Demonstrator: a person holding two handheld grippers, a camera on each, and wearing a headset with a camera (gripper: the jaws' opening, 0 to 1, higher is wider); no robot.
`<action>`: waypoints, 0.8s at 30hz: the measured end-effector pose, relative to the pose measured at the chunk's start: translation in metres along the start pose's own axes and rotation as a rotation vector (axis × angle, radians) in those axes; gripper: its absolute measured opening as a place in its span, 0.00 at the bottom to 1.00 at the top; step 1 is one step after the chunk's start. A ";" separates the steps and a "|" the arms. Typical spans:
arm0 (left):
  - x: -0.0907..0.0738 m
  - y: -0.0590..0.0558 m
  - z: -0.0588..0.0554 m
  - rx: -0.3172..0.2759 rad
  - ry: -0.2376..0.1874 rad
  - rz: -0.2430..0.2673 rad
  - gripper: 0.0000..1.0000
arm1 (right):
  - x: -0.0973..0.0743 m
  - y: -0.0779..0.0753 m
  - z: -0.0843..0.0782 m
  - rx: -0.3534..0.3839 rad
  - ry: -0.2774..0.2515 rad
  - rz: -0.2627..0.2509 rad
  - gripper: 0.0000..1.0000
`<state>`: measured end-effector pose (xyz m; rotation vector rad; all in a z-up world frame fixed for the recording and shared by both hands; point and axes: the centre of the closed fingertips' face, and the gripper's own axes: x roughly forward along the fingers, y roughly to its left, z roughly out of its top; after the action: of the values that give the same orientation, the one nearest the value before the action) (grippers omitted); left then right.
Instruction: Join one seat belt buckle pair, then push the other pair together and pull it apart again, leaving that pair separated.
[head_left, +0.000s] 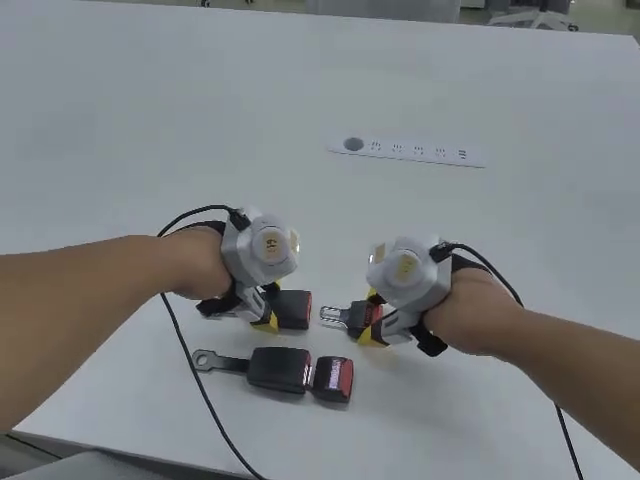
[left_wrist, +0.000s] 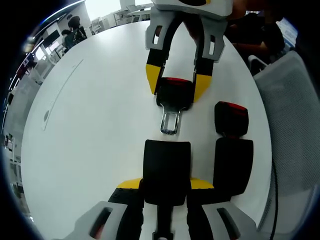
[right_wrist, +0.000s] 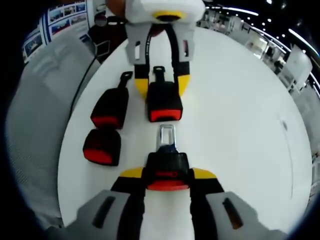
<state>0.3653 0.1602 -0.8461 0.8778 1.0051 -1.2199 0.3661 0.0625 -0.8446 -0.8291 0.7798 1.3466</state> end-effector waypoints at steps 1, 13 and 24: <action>0.000 0.000 0.000 0.000 0.000 0.000 0.33 | 0.001 -0.001 0.001 0.002 0.000 0.002 0.33; 0.001 0.000 0.000 -0.001 -0.023 0.002 0.33 | 0.006 -0.002 0.008 -0.032 -0.002 0.020 0.33; 0.001 0.001 0.001 0.000 -0.016 0.000 0.33 | 0.004 -0.002 0.013 -0.040 -0.044 0.018 0.33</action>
<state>0.3663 0.1589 -0.8467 0.8670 0.9918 -1.2252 0.3685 0.0758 -0.8417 -0.8233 0.7297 1.3957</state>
